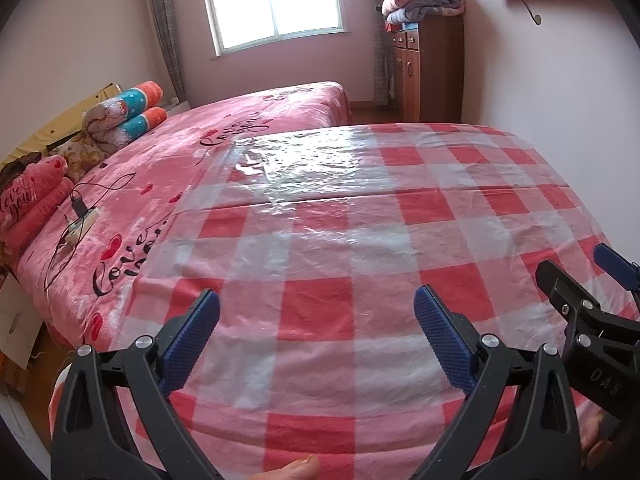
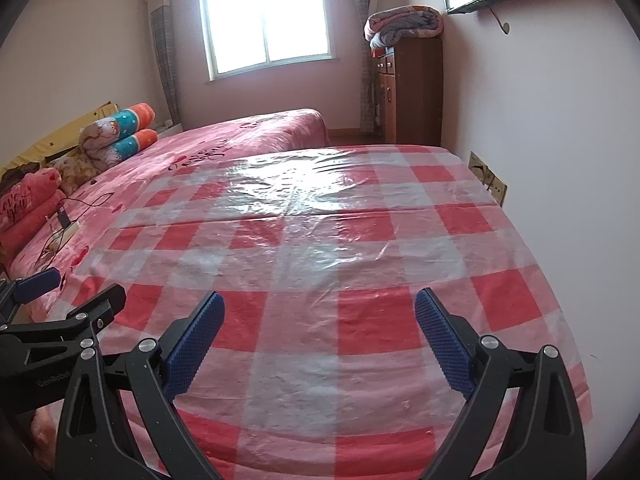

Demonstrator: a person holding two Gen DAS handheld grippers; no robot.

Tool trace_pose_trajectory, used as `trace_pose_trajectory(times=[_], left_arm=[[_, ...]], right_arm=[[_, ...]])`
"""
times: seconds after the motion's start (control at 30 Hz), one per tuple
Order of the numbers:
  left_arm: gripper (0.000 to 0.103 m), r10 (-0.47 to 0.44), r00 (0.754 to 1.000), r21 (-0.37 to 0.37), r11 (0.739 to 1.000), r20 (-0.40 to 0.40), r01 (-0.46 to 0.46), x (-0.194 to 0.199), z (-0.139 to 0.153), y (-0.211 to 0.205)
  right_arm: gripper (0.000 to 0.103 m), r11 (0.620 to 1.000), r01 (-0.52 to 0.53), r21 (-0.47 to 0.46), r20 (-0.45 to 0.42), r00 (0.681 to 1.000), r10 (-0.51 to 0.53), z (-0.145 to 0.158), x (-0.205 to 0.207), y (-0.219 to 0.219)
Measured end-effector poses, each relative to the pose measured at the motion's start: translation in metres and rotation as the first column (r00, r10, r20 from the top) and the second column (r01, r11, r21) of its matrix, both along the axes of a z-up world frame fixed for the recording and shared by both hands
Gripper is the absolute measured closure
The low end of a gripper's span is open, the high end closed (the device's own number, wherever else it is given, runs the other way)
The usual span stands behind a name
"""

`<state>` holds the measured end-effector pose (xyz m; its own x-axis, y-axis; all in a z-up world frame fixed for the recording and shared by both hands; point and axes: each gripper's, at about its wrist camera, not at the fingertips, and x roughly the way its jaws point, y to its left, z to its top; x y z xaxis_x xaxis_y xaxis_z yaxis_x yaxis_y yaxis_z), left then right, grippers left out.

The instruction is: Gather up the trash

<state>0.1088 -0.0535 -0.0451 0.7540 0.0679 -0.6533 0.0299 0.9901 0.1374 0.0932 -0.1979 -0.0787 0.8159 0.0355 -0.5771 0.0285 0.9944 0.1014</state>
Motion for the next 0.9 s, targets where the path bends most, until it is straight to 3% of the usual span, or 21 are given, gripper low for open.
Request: trace_pose_trajectory(times=[0.9], left_arm=[[0.005, -0.020, 1.000, 0.002, 1.000, -0.018, 0.020, 0.016, -0.012, -0.028]], right_arm=[[0.008, 1.000, 0.015, -0.010, -0.048, 0.999, -0.016, -0.007, 0.012, -0.018]])
